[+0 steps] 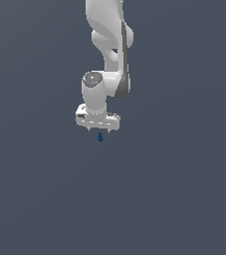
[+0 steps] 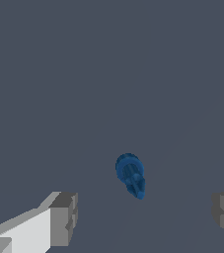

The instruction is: Pick up the object and move it to a goal position.

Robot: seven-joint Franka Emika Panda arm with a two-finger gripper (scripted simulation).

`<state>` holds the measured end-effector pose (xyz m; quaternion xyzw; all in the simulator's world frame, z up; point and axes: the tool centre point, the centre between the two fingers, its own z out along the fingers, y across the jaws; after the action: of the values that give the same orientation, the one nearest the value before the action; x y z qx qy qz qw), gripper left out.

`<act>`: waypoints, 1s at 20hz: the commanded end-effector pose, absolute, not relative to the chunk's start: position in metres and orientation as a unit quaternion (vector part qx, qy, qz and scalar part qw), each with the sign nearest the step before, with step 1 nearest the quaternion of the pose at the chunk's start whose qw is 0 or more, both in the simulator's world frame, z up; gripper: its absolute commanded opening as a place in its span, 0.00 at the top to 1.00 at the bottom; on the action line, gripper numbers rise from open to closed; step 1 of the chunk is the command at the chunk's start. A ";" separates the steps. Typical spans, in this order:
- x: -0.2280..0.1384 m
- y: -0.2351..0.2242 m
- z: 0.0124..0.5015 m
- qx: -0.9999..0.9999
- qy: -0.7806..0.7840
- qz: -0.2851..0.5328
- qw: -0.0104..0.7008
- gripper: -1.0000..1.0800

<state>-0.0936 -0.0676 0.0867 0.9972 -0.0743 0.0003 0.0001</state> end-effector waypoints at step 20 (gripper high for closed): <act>-0.095 -0.068 0.042 0.997 -0.075 0.000 0.000 1.00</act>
<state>-0.0950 -0.0676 0.0427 0.9972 -0.0751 0.0001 0.0000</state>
